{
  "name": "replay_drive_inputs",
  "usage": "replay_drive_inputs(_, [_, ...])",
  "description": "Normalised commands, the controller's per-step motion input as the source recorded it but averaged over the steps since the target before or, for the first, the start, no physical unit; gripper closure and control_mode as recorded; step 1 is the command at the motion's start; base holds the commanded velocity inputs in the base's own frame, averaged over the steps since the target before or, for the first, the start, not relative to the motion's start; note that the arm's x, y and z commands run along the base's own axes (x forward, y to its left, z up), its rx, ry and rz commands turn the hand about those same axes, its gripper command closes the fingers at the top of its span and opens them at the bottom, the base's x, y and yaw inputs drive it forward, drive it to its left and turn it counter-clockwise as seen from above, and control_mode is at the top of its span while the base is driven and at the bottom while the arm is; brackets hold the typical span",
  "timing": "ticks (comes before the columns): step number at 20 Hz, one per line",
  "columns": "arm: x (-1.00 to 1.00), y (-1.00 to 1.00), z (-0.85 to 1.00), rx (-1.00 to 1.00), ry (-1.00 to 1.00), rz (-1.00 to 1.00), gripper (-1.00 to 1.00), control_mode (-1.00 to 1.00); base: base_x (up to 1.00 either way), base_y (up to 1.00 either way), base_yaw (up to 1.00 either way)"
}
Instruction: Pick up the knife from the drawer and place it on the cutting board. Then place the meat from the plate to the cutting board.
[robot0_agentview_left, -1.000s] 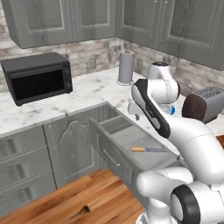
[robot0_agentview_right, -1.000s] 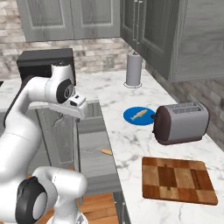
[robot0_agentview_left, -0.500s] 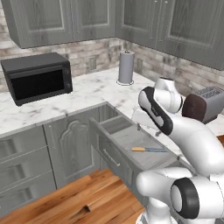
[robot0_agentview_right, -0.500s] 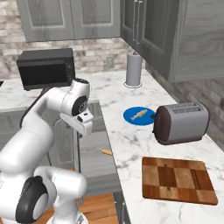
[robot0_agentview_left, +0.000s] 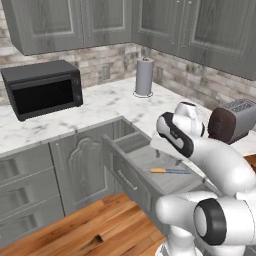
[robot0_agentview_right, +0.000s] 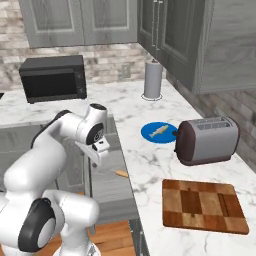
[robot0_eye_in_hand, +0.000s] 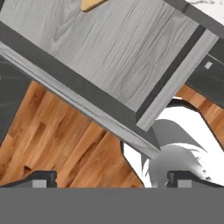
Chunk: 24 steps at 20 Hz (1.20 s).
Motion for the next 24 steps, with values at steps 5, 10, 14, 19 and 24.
replay_drive_inputs(5, [0.36,0.00,-0.38,0.00,0.10,-0.18,-1.00,-1.00,0.00,0.00,0.00])
replay_drive_inputs(10, [0.38,0.03,-0.38,0.00,0.06,-0.17,-1.00,-1.00,0.00,0.00,0.00])
replay_drive_inputs(14, [0.30,0.03,-0.36,0.00,0.04,-0.14,-1.00,-1.00,0.00,0.00,0.00])
replay_drive_inputs(19, [0.19,0.08,-0.32,0.00,0.04,-0.10,-1.00,-1.00,0.00,0.00,0.00])
replay_drive_inputs(24, [0.11,0.08,-0.36,0.00,0.02,-0.07,-1.00,-1.00,0.00,0.00,0.00])
